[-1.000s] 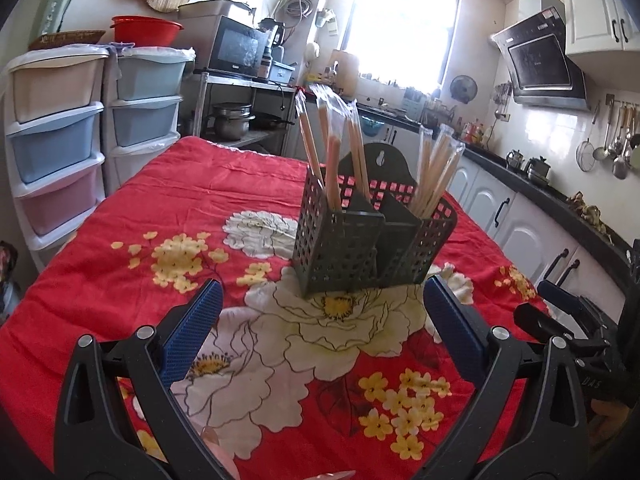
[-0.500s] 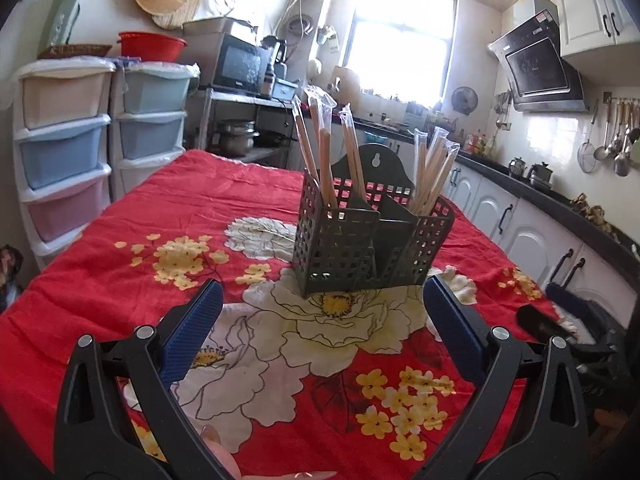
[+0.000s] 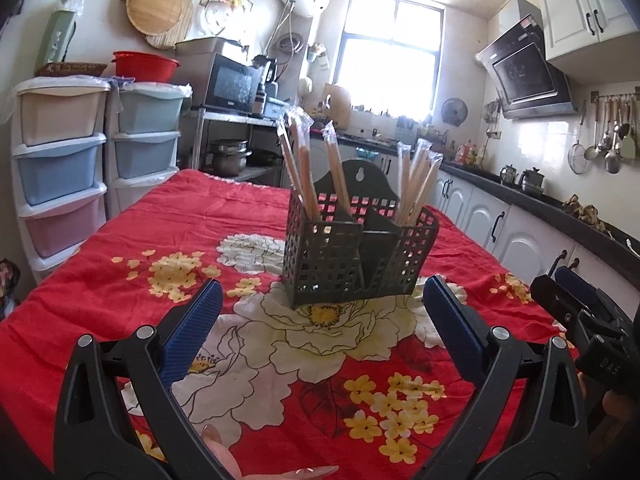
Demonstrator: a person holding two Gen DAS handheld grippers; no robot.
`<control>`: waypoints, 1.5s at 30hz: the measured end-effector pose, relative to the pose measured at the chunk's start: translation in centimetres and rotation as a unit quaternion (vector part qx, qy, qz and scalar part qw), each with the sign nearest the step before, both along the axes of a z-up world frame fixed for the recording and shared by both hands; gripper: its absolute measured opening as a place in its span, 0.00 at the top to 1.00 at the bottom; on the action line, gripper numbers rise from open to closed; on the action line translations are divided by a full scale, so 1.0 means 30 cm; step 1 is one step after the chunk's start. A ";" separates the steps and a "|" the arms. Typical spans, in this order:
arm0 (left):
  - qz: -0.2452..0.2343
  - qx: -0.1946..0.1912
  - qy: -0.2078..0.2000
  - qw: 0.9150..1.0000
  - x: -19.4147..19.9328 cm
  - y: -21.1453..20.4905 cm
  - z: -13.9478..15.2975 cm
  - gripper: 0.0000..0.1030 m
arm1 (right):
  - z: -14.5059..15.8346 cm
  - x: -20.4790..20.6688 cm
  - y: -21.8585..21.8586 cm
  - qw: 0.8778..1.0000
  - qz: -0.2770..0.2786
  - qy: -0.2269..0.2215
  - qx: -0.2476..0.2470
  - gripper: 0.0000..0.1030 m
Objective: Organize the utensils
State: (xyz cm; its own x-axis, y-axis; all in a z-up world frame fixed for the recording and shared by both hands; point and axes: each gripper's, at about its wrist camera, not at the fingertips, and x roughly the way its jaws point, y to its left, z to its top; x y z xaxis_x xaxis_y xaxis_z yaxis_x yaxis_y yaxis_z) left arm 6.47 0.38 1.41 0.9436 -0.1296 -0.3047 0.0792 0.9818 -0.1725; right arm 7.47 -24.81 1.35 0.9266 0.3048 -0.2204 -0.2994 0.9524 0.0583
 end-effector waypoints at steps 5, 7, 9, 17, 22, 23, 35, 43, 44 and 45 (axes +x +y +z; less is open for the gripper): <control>0.005 0.004 -0.019 1.000 -0.019 -0.008 0.008 0.10 | 0.004 -0.047 0.000 0.999 -0.012 -0.043 -0.002 0.06; 0.007 0.004 -0.028 1.000 -0.027 -0.009 0.007 0.10 | 0.001 -0.066 0.003 0.998 -0.016 -0.058 -0.002 0.06; 0.011 0.002 -0.034 0.999 -0.035 -0.012 0.004 0.10 | -0.003 -0.081 0.006 0.997 -0.018 -0.070 -0.004 0.06; 0.018 0.010 -0.047 0.999 -0.046 -0.021 0.000 0.10 | -0.008 -0.092 0.015 0.997 -0.023 -0.078 -0.007 0.06; 0.021 0.005 -0.048 0.999 -0.048 -0.011 0.000 0.10 | -0.009 -0.096 0.017 0.997 -0.024 -0.076 -0.005 0.06; 0.021 0.004 -0.049 0.999 -0.050 -0.011 0.000 0.10 | -0.009 -0.096 0.017 0.997 -0.024 -0.077 -0.005 0.06; 0.021 0.004 -0.047 0.999 -0.050 -0.011 0.002 0.10 | -0.011 -0.095 0.018 0.997 -0.023 -0.076 -0.005 0.06; 0.020 0.004 -0.048 0.999 -0.050 -0.011 0.001 0.10 | -0.013 -0.094 0.020 0.997 -0.023 -0.075 -0.005 0.06; 0.020 0.004 -0.048 0.999 -0.051 -0.010 0.002 0.10 | -0.012 -0.094 0.019 0.997 -0.023 -0.075 -0.004 0.06; 0.021 0.004 -0.048 0.999 -0.050 -0.011 0.001 0.10 | -0.013 -0.094 0.020 0.997 -0.023 -0.075 -0.004 0.06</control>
State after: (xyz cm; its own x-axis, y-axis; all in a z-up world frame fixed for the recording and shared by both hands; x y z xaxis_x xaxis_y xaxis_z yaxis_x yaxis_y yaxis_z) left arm 4.98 0.04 1.45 0.9730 -0.0876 -0.2135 0.0541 0.9860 -0.1578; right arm 4.64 -24.20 0.96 0.9624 0.2594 -0.0805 -0.2596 0.9657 0.0076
